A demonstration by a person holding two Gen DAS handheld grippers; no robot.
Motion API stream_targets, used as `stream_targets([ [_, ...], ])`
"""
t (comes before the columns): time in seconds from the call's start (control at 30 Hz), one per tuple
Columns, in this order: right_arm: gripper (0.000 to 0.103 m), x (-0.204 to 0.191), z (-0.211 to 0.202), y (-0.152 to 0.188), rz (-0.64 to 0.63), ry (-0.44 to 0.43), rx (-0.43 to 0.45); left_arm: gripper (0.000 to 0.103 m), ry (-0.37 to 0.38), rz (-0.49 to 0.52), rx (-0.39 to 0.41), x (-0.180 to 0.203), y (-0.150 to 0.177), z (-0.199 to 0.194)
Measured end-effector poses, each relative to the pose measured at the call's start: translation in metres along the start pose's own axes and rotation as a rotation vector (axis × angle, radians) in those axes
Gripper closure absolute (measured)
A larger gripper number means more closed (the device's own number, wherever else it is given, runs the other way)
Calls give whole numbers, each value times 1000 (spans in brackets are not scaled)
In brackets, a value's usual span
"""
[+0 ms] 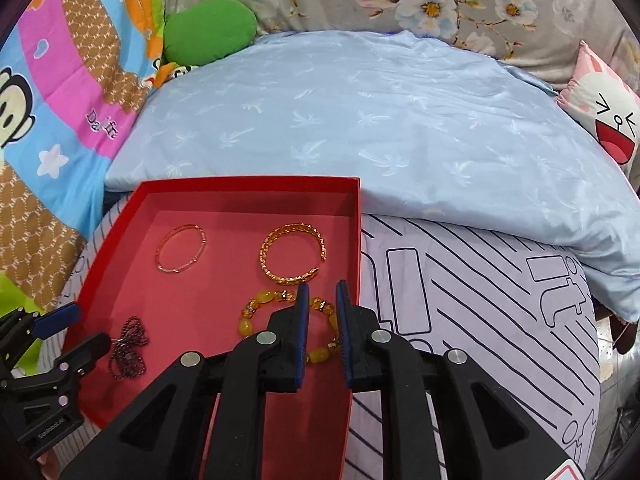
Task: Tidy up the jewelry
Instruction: 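Carry both bracelets over the red tray and open both tools to drop them, then move both tools back toward the red and black bead bracelets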
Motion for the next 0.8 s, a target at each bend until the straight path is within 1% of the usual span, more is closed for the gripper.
stream_targets([
  [0.07,81,-1,-12,4,0,-14,18,46,-19,15,16,2,1,-6],
  [0.17,76,-1,-30,16,18,-53,37,45,-32,28,13,3,6,-11],
  [0.3,75,-4,-50,38,16,-79,49,45,-31,6,10,-2,19,-19],
  [0.4,75,-3,-63,57,19,-94,56,45,-44,-5,25,-3,30,-31],
  [0.57,75,-4,-84,89,10,-82,61,45,-52,-9,61,1,53,-57],
  [0.7,75,-4,-97,115,0,-58,64,44,-75,6,81,9,76,-75],
  [0.8,75,-5,-104,135,2,-54,58,44,-60,6,79,16,96,-85],
])
Point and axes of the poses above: each gripper's, at about its wrist camera, not at the fingertips, and z roughly the way its jaws point, x to its right, y to its underside, the point moved 3 cm from there along z, roughly the way its jaws point, and after that the axes turned 4 degrees about -x, right-handed, at the moved point
